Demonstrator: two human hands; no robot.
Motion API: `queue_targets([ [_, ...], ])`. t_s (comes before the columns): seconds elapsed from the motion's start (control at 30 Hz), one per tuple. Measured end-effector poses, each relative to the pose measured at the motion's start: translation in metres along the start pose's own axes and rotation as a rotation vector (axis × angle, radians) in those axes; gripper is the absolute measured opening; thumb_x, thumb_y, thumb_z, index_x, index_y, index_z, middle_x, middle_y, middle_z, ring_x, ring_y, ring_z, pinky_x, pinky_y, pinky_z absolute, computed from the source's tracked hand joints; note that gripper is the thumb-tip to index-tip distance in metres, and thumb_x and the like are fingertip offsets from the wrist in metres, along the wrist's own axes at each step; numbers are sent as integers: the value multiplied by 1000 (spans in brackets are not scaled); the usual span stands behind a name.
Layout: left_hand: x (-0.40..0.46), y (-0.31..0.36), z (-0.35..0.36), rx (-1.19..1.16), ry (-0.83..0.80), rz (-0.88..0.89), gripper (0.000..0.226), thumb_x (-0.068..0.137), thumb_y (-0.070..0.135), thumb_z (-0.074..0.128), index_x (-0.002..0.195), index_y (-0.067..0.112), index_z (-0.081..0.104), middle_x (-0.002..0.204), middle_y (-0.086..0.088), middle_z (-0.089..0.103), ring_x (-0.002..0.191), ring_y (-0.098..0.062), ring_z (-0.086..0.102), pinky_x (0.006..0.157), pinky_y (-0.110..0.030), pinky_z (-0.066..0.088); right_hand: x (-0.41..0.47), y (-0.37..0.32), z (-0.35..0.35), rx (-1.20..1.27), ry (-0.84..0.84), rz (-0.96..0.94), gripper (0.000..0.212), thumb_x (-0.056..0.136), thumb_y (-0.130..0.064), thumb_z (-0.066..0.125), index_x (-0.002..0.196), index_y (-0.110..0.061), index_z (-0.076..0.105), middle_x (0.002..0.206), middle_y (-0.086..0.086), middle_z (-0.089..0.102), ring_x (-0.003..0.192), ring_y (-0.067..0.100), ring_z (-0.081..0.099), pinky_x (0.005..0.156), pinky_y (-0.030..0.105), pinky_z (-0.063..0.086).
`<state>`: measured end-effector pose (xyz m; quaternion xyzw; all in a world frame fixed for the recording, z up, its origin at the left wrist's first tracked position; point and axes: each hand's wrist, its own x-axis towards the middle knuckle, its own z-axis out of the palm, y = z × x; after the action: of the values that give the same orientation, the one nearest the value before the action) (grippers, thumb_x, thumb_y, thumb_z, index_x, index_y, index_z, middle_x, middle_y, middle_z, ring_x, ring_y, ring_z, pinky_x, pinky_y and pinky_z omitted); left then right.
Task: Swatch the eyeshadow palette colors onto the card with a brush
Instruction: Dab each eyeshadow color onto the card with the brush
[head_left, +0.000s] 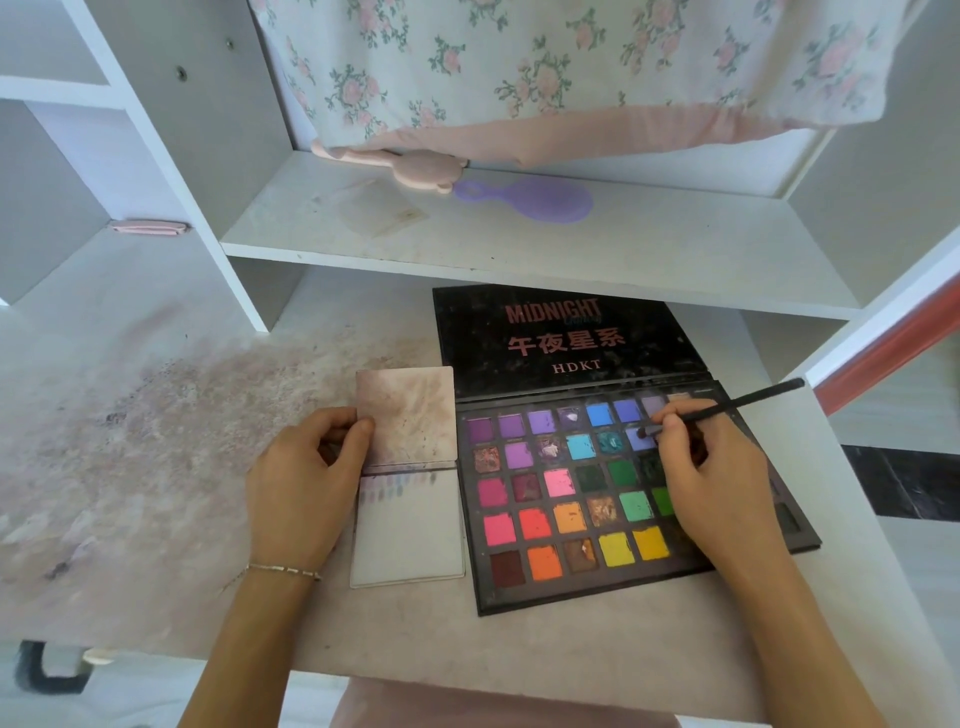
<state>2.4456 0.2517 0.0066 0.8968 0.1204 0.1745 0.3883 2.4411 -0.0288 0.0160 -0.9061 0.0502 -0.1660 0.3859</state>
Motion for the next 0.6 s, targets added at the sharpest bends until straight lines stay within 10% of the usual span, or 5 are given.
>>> queue_targets([
  [0.6,0,-1,0,-7,-2,-5,8,83,23,62,85,21,69,66,11,58,64,-9,52,57,-24,37,-1,-1,-1,-3,-22,-22,9,91,-12,47,89,-20,50,74,-20,49,69,-5,51,49,8,36],
])
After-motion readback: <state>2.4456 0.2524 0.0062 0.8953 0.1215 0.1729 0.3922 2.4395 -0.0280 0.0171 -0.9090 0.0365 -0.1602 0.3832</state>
